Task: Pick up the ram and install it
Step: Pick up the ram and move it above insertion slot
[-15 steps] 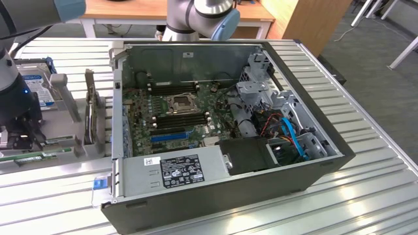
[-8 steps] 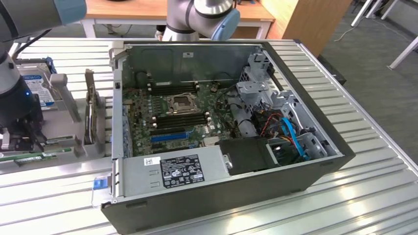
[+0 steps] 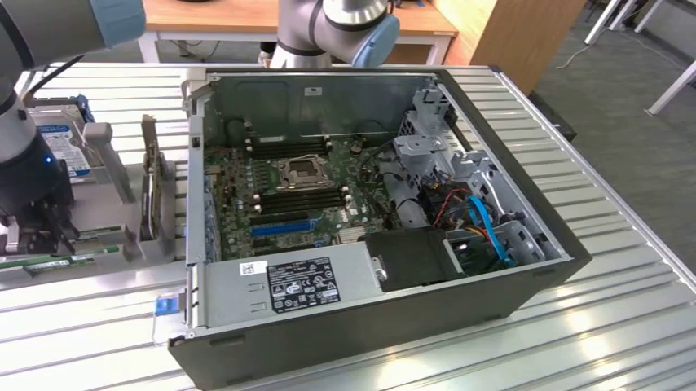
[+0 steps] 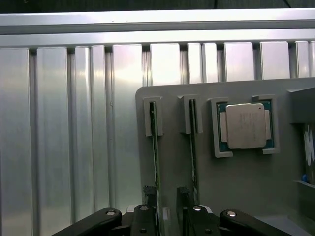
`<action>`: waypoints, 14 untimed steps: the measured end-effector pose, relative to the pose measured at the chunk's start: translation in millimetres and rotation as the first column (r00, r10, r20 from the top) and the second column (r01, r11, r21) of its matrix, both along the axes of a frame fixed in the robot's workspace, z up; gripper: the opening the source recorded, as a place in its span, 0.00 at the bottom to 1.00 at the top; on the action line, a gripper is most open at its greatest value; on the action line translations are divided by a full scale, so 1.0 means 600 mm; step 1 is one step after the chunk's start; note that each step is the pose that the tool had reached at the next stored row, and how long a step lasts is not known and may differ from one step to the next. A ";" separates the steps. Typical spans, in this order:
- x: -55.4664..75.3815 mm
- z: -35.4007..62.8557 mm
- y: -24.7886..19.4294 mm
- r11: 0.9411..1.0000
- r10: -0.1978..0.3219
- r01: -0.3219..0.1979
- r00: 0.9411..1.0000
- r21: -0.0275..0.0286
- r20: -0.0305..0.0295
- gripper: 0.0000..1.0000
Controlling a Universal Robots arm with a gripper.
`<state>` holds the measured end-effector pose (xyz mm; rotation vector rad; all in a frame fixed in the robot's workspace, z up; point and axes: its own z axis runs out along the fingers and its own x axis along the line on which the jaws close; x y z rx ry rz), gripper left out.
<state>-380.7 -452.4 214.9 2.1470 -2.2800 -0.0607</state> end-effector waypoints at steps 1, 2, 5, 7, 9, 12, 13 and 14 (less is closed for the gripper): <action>0.000 -0.001 0.0000 1.000 0.000 0.000 1.000 0.000 0.000 0.31; 0.000 -0.002 0.0000 1.000 0.000 0.000 1.000 0.000 0.000 0.31; 0.000 -0.006 0.0000 1.000 0.000 0.000 1.000 0.000 0.000 0.31; 0.000 -0.009 0.0000 1.000 0.000 0.000 1.000 0.000 0.000 0.31; 0.000 -0.011 0.0000 1.000 0.000 0.000 1.000 0.000 0.000 0.31; 0.000 -0.012 0.0000 1.000 0.000 0.000 1.000 0.000 0.000 0.31; 0.000 -0.012 0.0000 1.000 0.000 0.000 1.000 0.000 0.000 0.31; 0.000 -0.012 0.0000 1.000 0.000 0.000 1.000 0.000 0.000 0.31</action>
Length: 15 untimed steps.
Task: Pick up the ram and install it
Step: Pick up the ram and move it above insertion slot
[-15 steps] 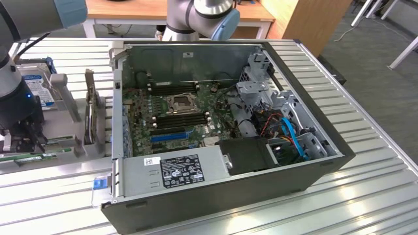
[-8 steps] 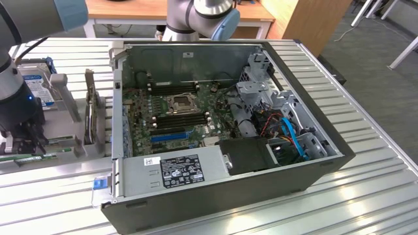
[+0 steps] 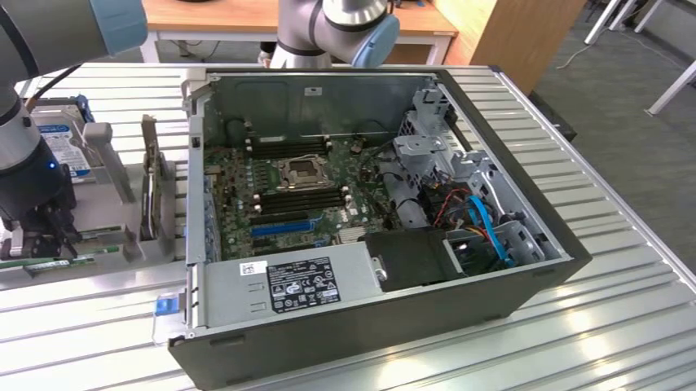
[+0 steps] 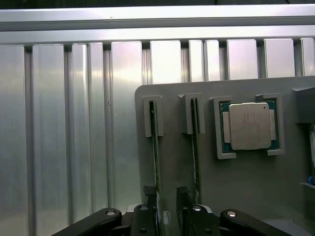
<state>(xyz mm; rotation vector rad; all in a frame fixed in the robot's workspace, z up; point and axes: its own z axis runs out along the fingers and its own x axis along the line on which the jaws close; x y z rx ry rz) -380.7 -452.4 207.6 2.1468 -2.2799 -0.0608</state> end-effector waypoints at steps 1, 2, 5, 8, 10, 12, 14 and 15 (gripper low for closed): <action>0.000 0.000 0.0000 1.000 0.000 0.000 1.000 0.000 0.000 0.31; 0.000 0.000 0.0000 1.000 0.000 0.000 1.000 0.000 0.000 0.31; 0.002 0.000 0.0001 1.000 0.000 0.000 1.000 0.000 0.000 0.31; 0.005 0.000 0.0000 1.000 0.000 0.000 1.000 0.000 0.000 0.31; 0.007 0.000 0.0000 1.000 0.000 0.000 1.000 0.000 0.000 0.31; 0.010 0.000 0.0000 1.000 0.000 0.000 1.000 0.000 0.000 0.31; 0.012 0.000 0.0000 1.000 0.000 0.000 1.000 0.000 0.000 0.31; 0.013 0.000 0.0000 1.000 0.000 0.000 1.000 0.000 0.000 0.31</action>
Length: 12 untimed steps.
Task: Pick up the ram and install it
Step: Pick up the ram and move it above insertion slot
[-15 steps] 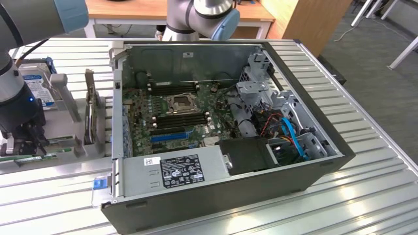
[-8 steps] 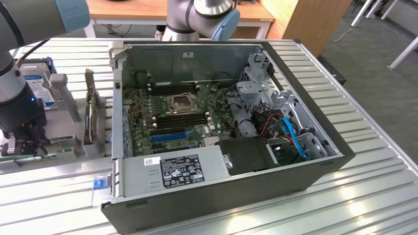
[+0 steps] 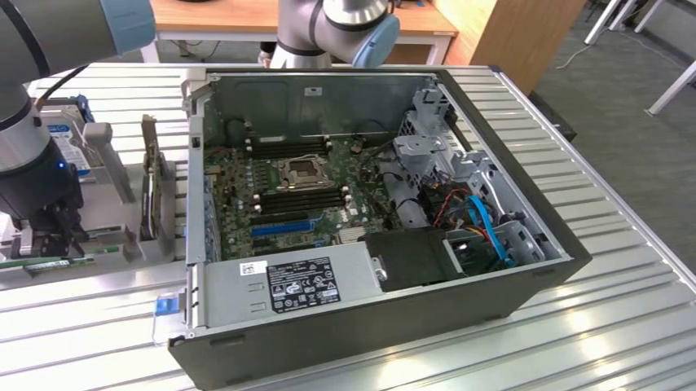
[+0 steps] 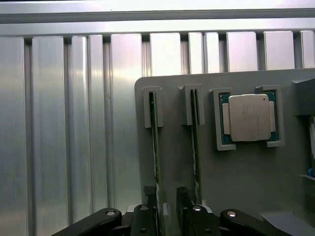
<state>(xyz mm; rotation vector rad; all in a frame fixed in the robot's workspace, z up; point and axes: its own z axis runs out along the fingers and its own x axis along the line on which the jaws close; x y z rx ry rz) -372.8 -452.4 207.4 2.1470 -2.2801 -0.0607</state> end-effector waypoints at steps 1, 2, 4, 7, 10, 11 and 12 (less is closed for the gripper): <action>0.001 0.000 0.0001 1.000 0.000 0.000 1.000 0.000 0.000 0.31; 0.001 0.000 0.0000 1.000 0.000 0.000 1.000 0.000 0.000 0.31; 0.001 0.000 0.0000 1.000 0.000 0.000 1.000 0.000 0.000 0.31; 0.001 0.000 0.0000 1.000 0.000 0.000 1.000 0.000 0.000 0.31; 0.001 0.000 -0.0007 1.000 0.000 0.000 1.000 0.000 0.000 0.31; 0.001 0.000 -0.0011 1.000 0.000 0.000 1.000 0.000 0.000 0.31; 0.001 0.000 -0.0017 1.000 0.000 0.000 1.000 0.000 0.000 0.31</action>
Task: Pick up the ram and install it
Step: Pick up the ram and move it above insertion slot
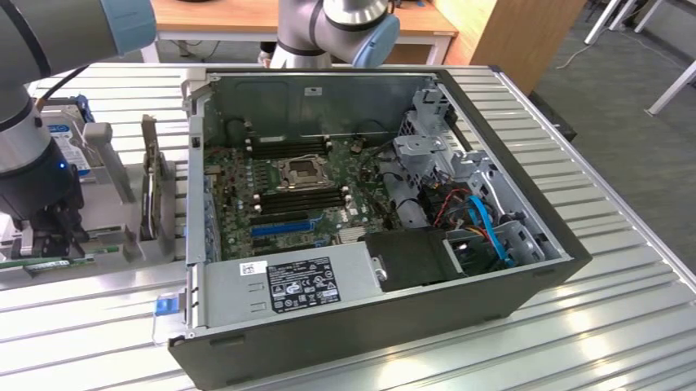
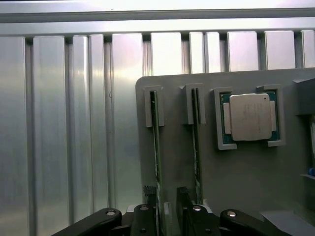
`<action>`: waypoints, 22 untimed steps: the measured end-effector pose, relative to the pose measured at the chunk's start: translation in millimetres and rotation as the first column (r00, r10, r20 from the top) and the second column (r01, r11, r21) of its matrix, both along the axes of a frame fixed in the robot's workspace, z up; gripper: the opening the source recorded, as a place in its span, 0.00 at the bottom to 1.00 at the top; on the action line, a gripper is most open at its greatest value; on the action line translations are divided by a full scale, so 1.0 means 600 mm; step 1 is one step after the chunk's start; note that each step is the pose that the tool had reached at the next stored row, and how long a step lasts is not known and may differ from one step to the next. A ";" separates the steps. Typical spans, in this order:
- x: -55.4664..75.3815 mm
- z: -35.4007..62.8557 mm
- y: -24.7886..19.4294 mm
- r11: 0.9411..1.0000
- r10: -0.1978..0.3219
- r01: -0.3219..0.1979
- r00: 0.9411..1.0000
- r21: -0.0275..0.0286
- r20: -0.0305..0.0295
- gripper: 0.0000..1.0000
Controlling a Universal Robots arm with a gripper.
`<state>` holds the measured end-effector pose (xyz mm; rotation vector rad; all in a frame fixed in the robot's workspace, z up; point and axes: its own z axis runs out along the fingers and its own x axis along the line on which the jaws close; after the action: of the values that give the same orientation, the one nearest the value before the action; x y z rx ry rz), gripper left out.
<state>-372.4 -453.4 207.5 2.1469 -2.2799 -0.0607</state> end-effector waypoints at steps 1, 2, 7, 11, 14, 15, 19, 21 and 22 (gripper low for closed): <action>0.000 0.000 -0.0007 1.000 0.000 0.000 1.000 0.000 0.000 0.31; 0.000 0.000 -0.0012 1.000 0.000 0.000 1.000 0.000 0.000 0.31; 0.000 0.000 -0.0034 1.000 0.000 0.000 1.000 0.000 0.000 0.31; 0.000 0.000 -0.0035 1.000 0.000 0.000 1.000 0.000 0.000 0.31; 0.000 -0.001 -0.0037 1.000 0.000 0.000 1.000 0.000 0.000 0.31; 0.000 -0.002 -0.0037 1.000 0.000 0.000 1.000 0.000 0.000 0.31; 0.000 -0.004 -0.0040 1.000 0.000 0.000 1.000 0.000 0.000 0.31; 0.000 -0.008 -0.0044 1.000 0.000 0.000 1.000 0.000 0.000 0.31; 0.000 -0.009 -0.0044 1.000 0.000 0.000 1.000 0.000 0.000 0.31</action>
<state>-372.4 -456.0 201.9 2.1468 -2.2799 -0.0607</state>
